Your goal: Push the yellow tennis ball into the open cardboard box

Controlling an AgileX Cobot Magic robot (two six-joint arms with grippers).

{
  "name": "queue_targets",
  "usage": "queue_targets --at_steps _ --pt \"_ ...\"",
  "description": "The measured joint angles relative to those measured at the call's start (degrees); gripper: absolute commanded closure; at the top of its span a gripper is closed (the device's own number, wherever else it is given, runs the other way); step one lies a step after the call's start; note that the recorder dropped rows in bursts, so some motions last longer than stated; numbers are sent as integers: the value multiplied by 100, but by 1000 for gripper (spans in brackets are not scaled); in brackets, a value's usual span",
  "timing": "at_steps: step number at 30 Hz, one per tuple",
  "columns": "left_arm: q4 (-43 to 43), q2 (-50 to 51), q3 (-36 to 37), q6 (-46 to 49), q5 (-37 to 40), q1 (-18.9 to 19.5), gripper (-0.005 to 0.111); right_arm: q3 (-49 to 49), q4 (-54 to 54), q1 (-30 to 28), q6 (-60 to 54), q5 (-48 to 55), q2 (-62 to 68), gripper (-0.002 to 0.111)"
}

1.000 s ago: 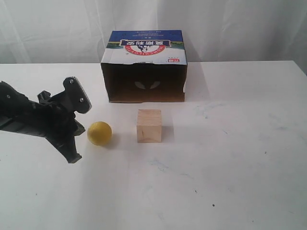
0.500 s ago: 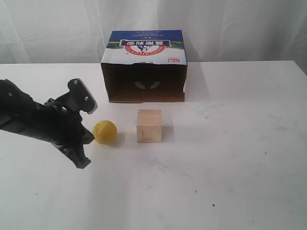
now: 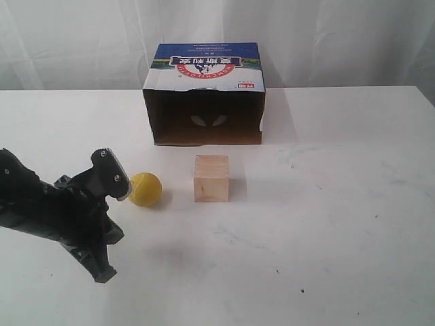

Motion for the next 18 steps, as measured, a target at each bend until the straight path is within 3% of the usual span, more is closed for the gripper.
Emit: queue_targets --at_steps 7,12,15,18 --pt "0 -143 199 199 -312 40 107 0 0 0 0 0 0 108" --pt "203 426 -86 337 -896 52 107 0 0 0 0 0 0 108" --pt "772 1327 -1115 -81 -836 52 107 0 0 0 0 0 0 108" --pt "1209 1731 -2706 -368 -278 41 107 0 0 0 0 0 0 108"
